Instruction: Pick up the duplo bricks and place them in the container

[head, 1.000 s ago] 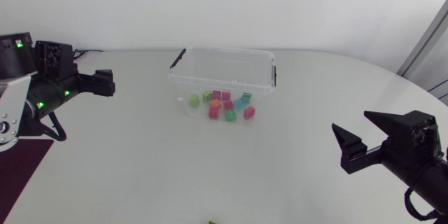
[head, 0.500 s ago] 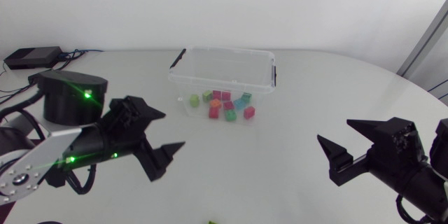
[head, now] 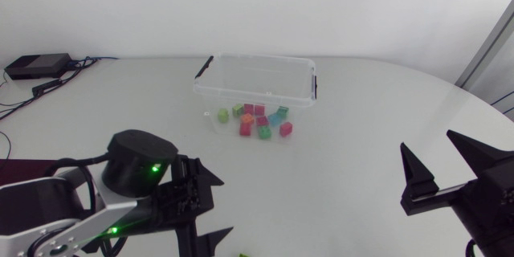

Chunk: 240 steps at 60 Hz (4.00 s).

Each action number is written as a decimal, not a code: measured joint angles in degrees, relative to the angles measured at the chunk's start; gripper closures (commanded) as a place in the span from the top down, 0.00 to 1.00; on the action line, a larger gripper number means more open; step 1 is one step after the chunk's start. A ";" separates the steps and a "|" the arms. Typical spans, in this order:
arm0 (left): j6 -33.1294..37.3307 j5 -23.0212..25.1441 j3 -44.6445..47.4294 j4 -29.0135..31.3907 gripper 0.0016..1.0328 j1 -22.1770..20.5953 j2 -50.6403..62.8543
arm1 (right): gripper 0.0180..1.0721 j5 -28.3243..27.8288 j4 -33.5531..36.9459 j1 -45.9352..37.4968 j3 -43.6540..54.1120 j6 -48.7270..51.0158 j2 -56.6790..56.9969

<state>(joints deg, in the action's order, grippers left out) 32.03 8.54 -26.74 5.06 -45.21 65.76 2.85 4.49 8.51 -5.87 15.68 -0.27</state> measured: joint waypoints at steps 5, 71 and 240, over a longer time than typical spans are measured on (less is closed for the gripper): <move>0.72 -0.81 0.00 1.68 0.96 -3.37 0.87 | 0.94 0.72 -0.44 -0.07 1.05 0.83 0.24; 10.29 -0.37 -10.93 15.69 0.88 -12.35 16.94 | 0.95 2.93 -4.76 -0.37 4.61 3.65 0.24; -12.35 -4.39 -38.71 -12.76 0.96 33.97 19.96 | 0.95 2.93 -4.79 -0.37 4.61 3.65 0.24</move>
<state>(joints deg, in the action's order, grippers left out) 19.68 4.14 -65.45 -7.70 -11.25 85.71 5.78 -0.30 8.14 -1.26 19.33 -0.03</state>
